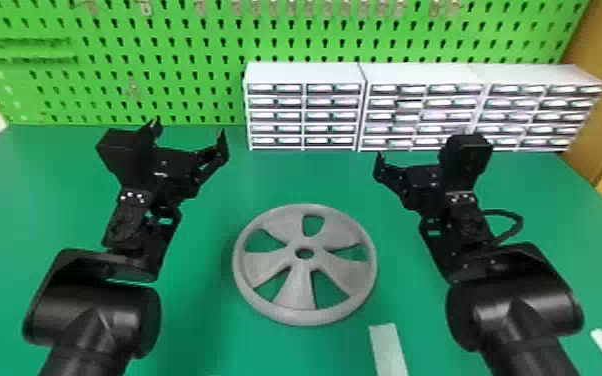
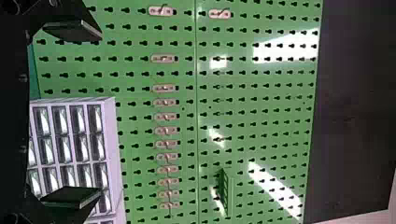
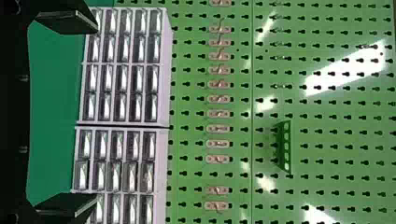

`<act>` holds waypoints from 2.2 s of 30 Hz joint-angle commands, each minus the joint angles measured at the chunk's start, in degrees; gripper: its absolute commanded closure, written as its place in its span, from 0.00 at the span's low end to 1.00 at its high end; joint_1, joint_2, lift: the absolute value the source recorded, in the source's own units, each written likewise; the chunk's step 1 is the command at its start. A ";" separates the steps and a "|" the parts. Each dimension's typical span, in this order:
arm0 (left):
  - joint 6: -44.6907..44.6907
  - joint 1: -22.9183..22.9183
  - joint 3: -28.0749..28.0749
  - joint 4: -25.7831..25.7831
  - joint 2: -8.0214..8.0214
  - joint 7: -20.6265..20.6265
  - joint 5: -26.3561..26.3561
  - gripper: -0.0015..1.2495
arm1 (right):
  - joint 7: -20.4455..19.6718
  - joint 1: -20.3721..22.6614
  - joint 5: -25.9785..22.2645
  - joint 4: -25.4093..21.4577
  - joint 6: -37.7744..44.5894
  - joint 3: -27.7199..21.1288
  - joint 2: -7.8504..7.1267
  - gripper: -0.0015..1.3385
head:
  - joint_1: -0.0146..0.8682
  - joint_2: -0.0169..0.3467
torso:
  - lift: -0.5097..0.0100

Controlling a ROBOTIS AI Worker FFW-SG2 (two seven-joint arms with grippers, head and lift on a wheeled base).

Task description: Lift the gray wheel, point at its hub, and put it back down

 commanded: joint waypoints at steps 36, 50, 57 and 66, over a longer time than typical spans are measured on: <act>0.00 0.00 -0.10 0.09 0.00 0.00 0.06 0.09 | 0.00 0.00 -0.44 0.00 0.07 0.00 0.09 0.03 | 0.80 0.18 | 0.81; 0.00 -0.09 -0.19 0.09 0.00 -0.09 0.15 0.09 | 0.00 0.00 -0.52 0.00 -0.02 0.18 0.09 0.03 | 0.80 0.18 | 0.81; 0.00 -0.18 -0.27 0.09 0.00 -0.18 0.32 0.09 | 0.00 0.00 -0.52 0.00 -0.02 0.18 0.09 0.03 | 0.80 0.18 | 0.81; 0.09 -0.18 -0.27 0.09 0.00 -0.27 0.32 0.09 | 0.00 0.00 -0.52 0.00 -0.02 0.18 0.09 0.03 | 0.80 0.18 | 0.81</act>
